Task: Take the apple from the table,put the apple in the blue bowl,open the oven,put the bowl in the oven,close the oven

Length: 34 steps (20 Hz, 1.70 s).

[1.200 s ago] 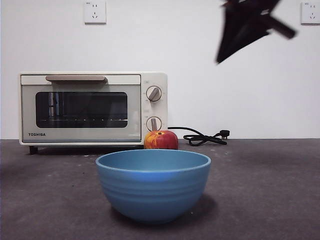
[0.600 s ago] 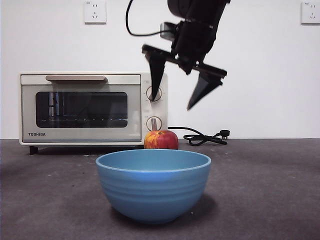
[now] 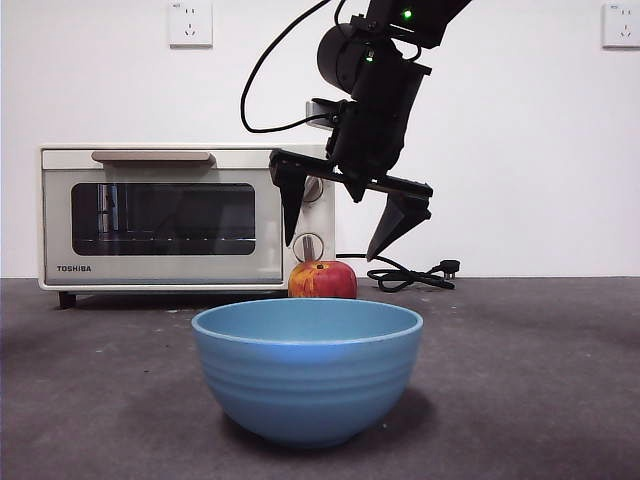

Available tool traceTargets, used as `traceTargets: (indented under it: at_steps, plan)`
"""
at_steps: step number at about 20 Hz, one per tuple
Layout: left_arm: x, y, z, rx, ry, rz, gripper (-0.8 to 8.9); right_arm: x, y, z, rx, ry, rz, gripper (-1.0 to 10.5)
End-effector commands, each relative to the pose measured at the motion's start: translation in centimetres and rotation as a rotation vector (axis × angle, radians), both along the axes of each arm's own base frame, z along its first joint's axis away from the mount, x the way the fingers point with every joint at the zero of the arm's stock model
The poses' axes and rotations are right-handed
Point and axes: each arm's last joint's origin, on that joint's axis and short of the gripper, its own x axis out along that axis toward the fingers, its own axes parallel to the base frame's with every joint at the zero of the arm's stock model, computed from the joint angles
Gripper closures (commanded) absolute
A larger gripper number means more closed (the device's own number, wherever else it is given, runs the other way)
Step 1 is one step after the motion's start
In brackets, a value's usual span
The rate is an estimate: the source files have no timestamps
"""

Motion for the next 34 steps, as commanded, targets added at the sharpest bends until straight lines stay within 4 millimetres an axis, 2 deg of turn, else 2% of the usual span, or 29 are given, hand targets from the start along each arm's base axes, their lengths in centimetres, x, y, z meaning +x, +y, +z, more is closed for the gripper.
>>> traceTargets:
  at_steps: [1,9,14,16,20,22,24,26,29,31,34]
  plan:
    - [0.2,-0.1,0.0,0.007,-0.007,-0.015,8.19,0.6,0.5,-1.1,0.01,-0.01,-0.014,3.4]
    - [0.6,0.0,-0.3,0.006,0.008,-0.015,8.19,1.6,1.4,-3.3,-0.022,-0.024,-0.031,3.4]
    - [0.6,0.0,-0.3,0.006,0.008,-0.015,8.19,2.1,2.0,-5.9,-0.042,0.02,-0.022,3.5]
    - [0.6,0.0,-0.3,0.006,0.009,-0.015,8.19,2.1,2.1,-6.0,-0.053,0.011,-0.03,3.7]
    - [0.6,0.0,-0.3,0.009,0.008,-0.012,8.19,1.8,2.3,-6.1,-0.065,0.02,-0.026,6.7]
    - [0.6,0.0,-0.3,0.009,0.008,-0.013,8.19,1.7,2.2,-6.1,-0.069,0.031,-0.009,9.8]
    - [0.6,0.0,-0.3,0.009,0.008,-0.013,8.19,1.7,2.2,-6.0,-0.07,0.033,-0.01,9.6]
    - [0.6,0.0,-0.3,0.009,0.009,-0.013,8.19,1.6,2.1,-5.0,-0.105,0.056,-0.014,9.6]
    - [0.6,0.0,-0.3,0.009,0.008,-0.013,8.19,1.2,1.9,-1.9,-0.165,0.07,0.02,9.5]
    - [0.6,0.0,-0.3,0.012,0.006,-0.016,8.19,0.3,1.6,0.6,-0.161,0.063,0.042,9.5]
    - [0.6,0.0,-0.3,0.014,0.004,-0.018,8.19,-2.0,1.3,3.3,-0.223,0.074,0.117,9.5]
